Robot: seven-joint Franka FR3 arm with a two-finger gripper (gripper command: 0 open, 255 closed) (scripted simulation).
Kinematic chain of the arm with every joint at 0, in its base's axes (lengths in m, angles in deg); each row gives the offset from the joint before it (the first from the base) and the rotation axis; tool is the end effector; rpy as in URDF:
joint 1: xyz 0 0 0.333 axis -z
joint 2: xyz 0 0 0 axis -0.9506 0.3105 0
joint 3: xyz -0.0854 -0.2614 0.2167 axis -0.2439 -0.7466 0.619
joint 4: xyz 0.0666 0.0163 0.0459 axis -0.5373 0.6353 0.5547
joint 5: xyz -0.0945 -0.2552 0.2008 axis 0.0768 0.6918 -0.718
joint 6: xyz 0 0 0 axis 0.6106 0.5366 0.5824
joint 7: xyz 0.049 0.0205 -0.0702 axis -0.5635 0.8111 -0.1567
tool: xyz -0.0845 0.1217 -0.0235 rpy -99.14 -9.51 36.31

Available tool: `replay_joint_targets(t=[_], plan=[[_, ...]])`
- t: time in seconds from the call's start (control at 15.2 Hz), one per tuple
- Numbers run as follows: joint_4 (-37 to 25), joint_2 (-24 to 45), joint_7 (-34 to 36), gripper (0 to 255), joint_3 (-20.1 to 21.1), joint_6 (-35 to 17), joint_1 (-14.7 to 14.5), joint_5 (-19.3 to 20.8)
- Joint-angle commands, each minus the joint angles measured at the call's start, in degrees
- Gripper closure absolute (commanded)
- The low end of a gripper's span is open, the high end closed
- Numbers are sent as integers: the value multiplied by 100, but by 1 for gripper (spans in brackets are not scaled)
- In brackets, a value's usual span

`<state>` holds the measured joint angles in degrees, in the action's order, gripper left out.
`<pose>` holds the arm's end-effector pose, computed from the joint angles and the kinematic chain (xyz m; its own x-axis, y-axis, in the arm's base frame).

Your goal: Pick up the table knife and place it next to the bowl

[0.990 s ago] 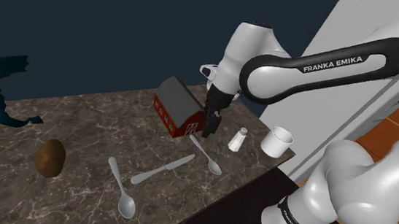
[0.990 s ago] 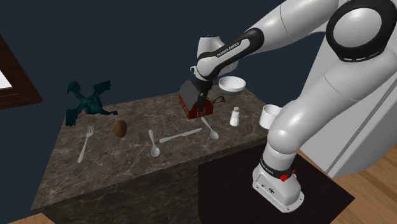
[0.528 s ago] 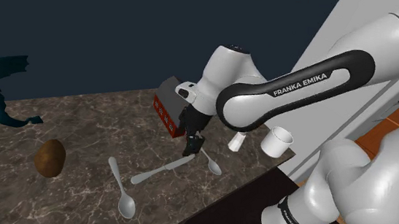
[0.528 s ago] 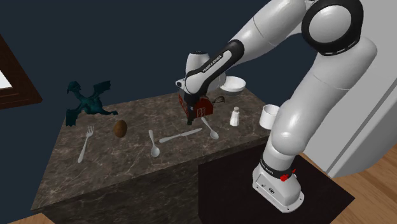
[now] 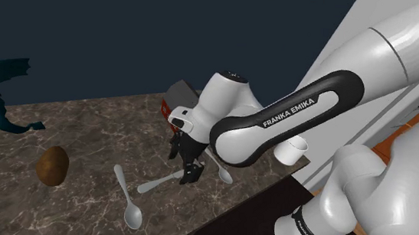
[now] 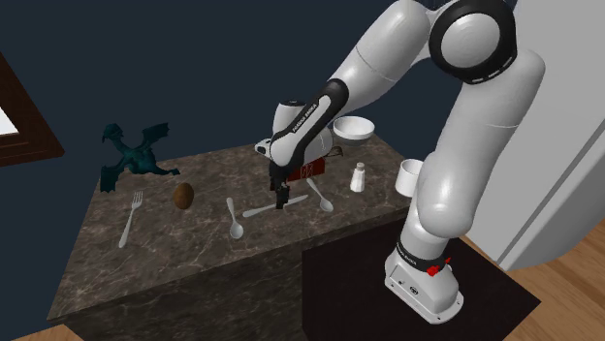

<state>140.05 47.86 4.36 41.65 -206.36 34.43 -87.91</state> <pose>0.3420 0.2263 0.3173 0.2054 0.9585 0.1978 0.9773 -0.2116 0.0102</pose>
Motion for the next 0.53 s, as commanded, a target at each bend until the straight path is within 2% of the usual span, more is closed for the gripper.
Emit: replay_joint_targets(t=[0.0, 0.2, 0.46], plan=[[-13, 196, -114, 0, 13, -187, -45, -148], [-48, 442, -260, 0, 40, -392, -82, -345], [-48, 442, -260, 0, 41, -392, -81, -345]])
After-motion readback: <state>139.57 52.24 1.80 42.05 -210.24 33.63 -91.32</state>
